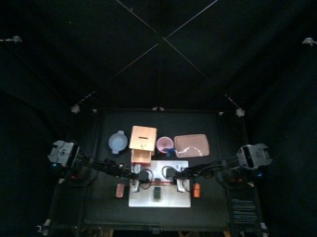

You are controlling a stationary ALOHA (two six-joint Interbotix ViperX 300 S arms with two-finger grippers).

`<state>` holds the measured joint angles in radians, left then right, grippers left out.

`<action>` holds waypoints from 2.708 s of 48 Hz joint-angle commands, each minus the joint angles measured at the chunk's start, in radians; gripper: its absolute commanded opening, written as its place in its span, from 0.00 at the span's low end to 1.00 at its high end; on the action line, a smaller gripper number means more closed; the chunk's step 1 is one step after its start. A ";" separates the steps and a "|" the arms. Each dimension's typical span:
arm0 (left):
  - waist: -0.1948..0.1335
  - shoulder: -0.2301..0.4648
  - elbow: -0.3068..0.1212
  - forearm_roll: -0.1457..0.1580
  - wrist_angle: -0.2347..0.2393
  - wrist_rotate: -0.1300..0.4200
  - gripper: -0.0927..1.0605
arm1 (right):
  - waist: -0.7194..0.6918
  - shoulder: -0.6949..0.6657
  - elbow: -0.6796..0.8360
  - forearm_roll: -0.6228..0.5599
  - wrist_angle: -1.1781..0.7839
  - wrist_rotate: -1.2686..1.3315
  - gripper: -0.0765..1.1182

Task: Place sushi on board then cut the sushi with the knife then place the pieces on the plate
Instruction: Cut the sushi into 4 pieces

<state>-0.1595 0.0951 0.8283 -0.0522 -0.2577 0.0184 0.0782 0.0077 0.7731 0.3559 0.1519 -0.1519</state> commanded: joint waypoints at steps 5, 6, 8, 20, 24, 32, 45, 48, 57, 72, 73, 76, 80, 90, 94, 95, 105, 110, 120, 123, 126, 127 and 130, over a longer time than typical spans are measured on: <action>0.006 -0.064 -0.012 0.014 -0.008 0.003 0.40 | -0.014 -0.063 -0.061 -0.017 0.054 0.003 0.36; 0.005 -0.075 -0.015 0.014 -0.008 0.003 0.40 | -0.014 -0.071 -0.067 -0.018 0.064 0.003 0.36; 0.005 -0.098 -0.018 0.014 -0.011 0.003 0.40 | -0.012 -0.080 -0.078 -0.020 0.083 0.003 0.36; -0.044 -0.196 -0.009 0.012 -0.014 0.000 0.40 | 0.017 -0.158 -0.107 -0.011 0.150 0.002 0.36; -0.078 -0.179 -0.011 0.003 -0.014 -0.002 0.40 | 0.060 -0.156 -0.103 0.000 0.150 0.003 0.36; -0.110 -0.107 -0.018 -0.041 -0.044 -0.002 0.40 | 0.100 -0.120 -0.104 0.057 0.149 0.003 0.36; -0.110 -0.069 -0.029 -0.051 -0.044 0.002 0.40 | 0.094 -0.100 -0.100 0.060 0.147 0.002 0.36; -0.110 -0.063 -0.029 -0.052 -0.044 0.000 0.40 | 0.095 -0.091 -0.100 0.064 0.149 0.003 0.36; -0.112 -0.043 -0.032 -0.052 -0.044 0.000 0.40 | 0.092 -0.064 -0.106 0.063 0.147 0.003 0.36; -0.112 -0.023 -0.031 -0.061 -0.038 0.000 0.40 | 0.092 -0.041 -0.104 0.063 0.140 0.003 0.36; -0.112 -0.017 -0.029 -0.061 -0.040 0.000 0.40 | 0.092 -0.037 -0.104 0.061 0.137 0.003 0.36; -0.110 -0.003 -0.031 -0.061 -0.038 0.000 0.40 | 0.092 -0.020 -0.101 0.060 0.130 0.003 0.36; -0.109 0.014 -0.032 -0.061 -0.038 0.000 0.40 | 0.091 0.000 -0.101 0.060 0.130 0.003 0.36; -0.098 0.017 -0.026 -0.060 -0.034 0.002 0.40 | 0.074 0.003 -0.104 0.048 0.132 0.002 0.36; -0.080 0.017 -0.025 -0.060 -0.034 0.003 0.40 | 0.061 0.003 -0.104 0.034 0.132 0.002 0.36; -0.077 0.015 -0.025 -0.058 -0.034 0.003 0.40 | 0.060 0.003 -0.106 0.031 0.130 0.002 0.36; -0.071 0.031 -0.026 -0.054 -0.034 0.003 0.40 | 0.058 0.026 -0.107 0.025 0.129 0.002 0.36; -0.071 0.034 -0.025 -0.054 -0.034 0.003 0.40 | 0.058 0.034 -0.112 0.021 0.129 0.002 0.36; -0.066 -0.003 -0.028 -0.054 -0.034 0.003 0.40 | 0.054 0.012 -0.130 0.012 0.141 0.002 0.36; -0.066 -0.028 -0.026 -0.049 -0.034 0.003 0.40 | 0.054 -0.003 -0.141 0.003 0.155 0.000 0.36; -0.066 -0.054 -0.025 -0.041 -0.034 0.003 0.40 | 0.052 -0.020 -0.147 -0.015 0.169 0.002 0.36; -0.066 -0.063 -0.025 -0.038 -0.034 0.005 0.40 | 0.052 -0.029 -0.147 -0.020 0.173 0.002 0.36; -0.064 -0.087 -0.025 -0.035 -0.034 0.003 0.40 | 0.052 -0.048 -0.149 -0.028 0.181 0.002 0.36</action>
<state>-0.2286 0.0568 0.8207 -0.0951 -0.2838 0.0169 0.1381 0.0199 0.6596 0.3375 0.3344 -0.1473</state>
